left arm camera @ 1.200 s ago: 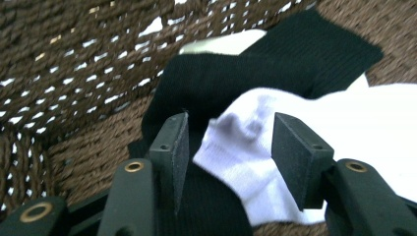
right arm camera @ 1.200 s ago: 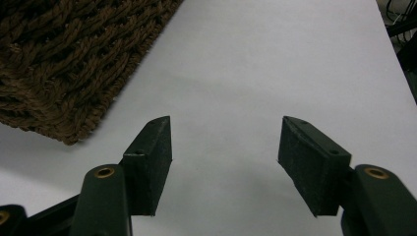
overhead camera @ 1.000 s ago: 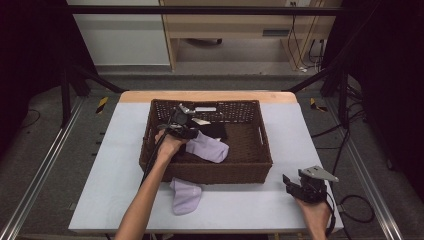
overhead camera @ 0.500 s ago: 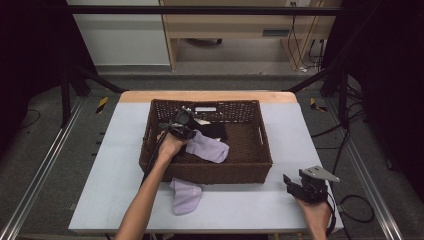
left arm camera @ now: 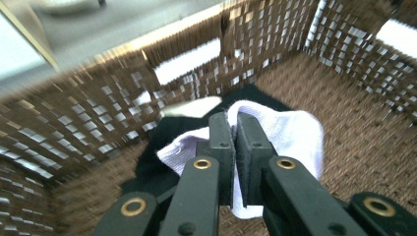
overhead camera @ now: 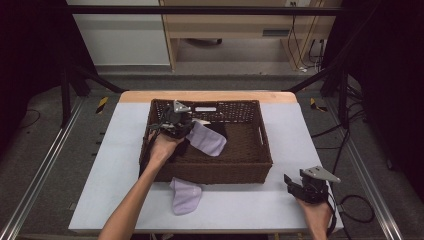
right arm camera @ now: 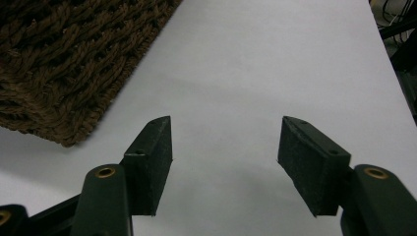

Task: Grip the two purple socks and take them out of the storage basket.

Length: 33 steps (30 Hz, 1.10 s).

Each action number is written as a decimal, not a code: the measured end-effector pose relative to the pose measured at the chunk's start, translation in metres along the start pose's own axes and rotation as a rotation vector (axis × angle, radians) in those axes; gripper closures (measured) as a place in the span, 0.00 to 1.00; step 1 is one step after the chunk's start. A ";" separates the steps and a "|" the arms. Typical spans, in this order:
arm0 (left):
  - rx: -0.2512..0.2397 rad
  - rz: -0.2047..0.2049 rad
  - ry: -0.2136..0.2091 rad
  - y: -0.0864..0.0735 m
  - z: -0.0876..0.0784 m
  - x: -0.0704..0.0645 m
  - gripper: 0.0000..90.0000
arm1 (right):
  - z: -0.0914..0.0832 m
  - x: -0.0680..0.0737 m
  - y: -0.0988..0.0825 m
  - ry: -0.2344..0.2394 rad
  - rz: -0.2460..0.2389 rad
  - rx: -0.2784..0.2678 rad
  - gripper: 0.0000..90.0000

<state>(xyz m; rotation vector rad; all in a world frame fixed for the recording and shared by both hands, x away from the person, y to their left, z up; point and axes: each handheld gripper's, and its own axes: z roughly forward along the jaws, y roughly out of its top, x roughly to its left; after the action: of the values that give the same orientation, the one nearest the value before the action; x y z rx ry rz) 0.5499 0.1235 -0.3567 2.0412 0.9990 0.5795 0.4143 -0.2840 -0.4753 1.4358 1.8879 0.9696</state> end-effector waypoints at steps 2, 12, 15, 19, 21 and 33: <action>-0.044 0.010 -0.003 0.000 -0.013 -0.004 0.95 | 0.000 -0.001 0.000 -0.002 0.002 0.000 0.42; -0.230 0.039 -0.079 -0.004 -0.069 -0.024 0.95 | -0.001 -0.001 0.000 -0.004 0.003 -0.001 0.42; -0.277 0.031 -0.108 -0.006 -0.085 -0.026 0.95 | -0.001 -0.001 0.000 -0.006 0.000 -0.001 0.42; -0.327 0.023 -0.128 -0.010 -0.107 -0.030 0.95 | -0.002 -0.001 0.000 -0.008 0.000 -0.003 0.42; -0.347 0.027 -0.133 -0.011 -0.120 -0.031 0.95 | -0.002 -0.001 0.000 -0.009 0.000 -0.001 0.42; -0.415 0.075 -0.195 -0.030 -0.181 -0.044 0.95 | -0.002 0.000 -0.001 -0.014 -0.003 -0.001 0.42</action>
<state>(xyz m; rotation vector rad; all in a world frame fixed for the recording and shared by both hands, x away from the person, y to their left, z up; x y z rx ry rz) 0.3891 0.1800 -0.2757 1.7297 0.6285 0.5616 0.4124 -0.2846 -0.4747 1.4354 1.8786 0.9572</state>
